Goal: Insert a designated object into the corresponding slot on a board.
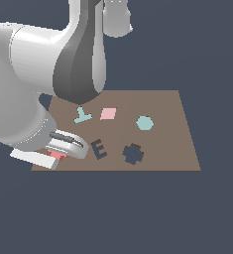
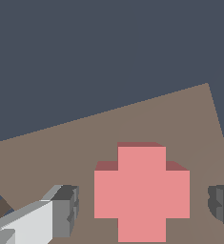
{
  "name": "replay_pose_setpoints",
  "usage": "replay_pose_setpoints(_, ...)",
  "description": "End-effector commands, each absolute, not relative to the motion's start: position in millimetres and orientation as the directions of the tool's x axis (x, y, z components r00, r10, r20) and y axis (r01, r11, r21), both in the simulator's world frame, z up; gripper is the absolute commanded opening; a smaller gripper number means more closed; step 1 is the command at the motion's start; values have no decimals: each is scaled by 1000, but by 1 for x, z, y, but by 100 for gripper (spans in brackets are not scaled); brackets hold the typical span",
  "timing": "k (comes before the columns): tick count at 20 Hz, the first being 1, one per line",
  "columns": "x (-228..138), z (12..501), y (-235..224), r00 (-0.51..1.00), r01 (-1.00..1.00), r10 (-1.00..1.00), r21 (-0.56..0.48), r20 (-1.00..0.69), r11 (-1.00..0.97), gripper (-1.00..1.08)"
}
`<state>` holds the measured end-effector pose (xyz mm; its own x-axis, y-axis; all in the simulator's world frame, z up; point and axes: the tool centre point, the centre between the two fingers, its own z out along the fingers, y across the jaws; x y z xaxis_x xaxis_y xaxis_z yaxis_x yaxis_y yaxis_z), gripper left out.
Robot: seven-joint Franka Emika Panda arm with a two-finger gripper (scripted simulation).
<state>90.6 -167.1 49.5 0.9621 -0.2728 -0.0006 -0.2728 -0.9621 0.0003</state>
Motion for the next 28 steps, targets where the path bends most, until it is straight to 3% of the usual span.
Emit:
replay_pose_setpoints(1, 91, 50, -167, 962, -273, -273, 0, 0, -962, 100)
replay_pose_setpoints(14, 91, 30, -167, 962, -273, -273, 0, 0, -962, 100)
replay_pose_setpoints(15, 91, 30, -167, 962, -273, -273, 0, 0, -962, -100)
replay_pose_setpoints(28, 92, 31, -166, 963, -269, -269, 0, 0, -963, -100)
